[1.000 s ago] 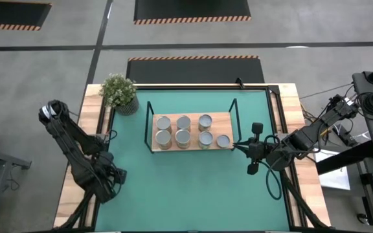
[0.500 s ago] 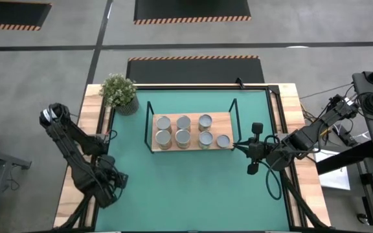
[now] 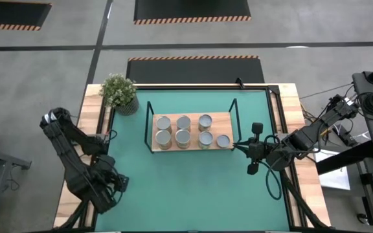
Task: Pick and place cans onto a shelf
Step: Put the canned peas on the shelf
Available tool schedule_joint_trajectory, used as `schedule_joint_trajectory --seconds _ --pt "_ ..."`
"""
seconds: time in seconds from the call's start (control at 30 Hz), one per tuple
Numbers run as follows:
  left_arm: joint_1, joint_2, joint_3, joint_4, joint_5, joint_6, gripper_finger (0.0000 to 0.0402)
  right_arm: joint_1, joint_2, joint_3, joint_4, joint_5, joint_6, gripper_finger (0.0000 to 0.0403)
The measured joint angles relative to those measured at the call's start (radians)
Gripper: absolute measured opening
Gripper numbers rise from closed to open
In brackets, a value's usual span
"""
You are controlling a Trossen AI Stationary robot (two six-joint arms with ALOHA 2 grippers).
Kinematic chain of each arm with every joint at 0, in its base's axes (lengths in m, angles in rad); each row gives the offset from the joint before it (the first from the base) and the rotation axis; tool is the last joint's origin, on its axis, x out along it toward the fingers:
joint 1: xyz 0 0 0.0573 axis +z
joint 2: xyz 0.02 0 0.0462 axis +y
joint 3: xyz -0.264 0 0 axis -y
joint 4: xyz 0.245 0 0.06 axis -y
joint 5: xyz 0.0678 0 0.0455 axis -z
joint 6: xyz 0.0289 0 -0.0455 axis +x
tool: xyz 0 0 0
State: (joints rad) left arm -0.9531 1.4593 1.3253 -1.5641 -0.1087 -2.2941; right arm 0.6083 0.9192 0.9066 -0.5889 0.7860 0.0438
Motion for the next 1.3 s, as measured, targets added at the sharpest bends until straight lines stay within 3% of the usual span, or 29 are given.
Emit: schedule_joint_trajectory --seconds 0.23,0.5,1.0,1.3 --pt "0.081 0.046 0.142 -0.006 -0.217 0.165 0.0309 0.0 0.0 0.0 0.003 0.0 -0.009 0.0012" --pt "0.207 0.114 0.384 -0.007 -0.411 0.522 0.0309 0.0 0.0 0.0 0.003 0.0 -0.015 0.0012" --pt "0.457 0.22 0.79 -0.007 -0.659 1.201 0.0309 0.0 0.0 0.0 0.003 0.0 -0.018 0.0012" --pt "0.73 0.23 0.857 -0.006 -0.678 1.556 0.031 0.0 0.0 0.0 0.003 0.0 -0.021 0.0012"
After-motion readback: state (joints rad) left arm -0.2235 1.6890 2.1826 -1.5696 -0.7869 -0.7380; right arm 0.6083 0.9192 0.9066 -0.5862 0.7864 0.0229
